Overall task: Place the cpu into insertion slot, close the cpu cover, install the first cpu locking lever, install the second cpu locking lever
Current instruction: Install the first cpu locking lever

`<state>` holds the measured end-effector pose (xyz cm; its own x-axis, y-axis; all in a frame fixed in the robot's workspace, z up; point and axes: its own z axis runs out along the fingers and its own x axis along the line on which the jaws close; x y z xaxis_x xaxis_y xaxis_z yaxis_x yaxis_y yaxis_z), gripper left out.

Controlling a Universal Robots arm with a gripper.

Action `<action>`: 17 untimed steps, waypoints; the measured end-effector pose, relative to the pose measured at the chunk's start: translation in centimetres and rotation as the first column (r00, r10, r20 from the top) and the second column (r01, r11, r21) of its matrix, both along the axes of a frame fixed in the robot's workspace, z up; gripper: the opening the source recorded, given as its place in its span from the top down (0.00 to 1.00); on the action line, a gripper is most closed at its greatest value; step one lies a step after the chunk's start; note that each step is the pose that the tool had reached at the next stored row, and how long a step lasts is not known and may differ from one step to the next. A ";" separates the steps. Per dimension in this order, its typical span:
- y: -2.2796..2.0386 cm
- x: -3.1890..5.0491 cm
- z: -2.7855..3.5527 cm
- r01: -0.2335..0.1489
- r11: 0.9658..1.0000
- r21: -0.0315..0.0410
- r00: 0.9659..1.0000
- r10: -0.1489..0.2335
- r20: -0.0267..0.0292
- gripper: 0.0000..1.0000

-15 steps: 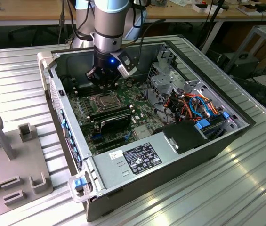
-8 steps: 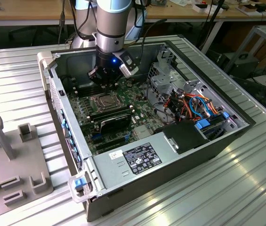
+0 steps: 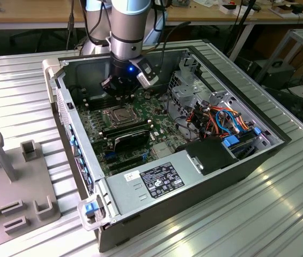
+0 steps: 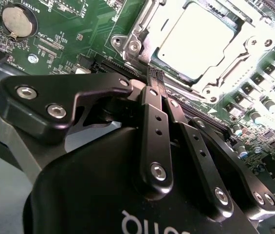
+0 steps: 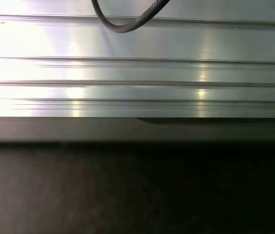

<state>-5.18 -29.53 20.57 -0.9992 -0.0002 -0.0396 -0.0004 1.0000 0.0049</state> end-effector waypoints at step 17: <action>0.00 0.39 -0.45 0.000 1.000 -0.002 1.000 0.000 -0.007 0.89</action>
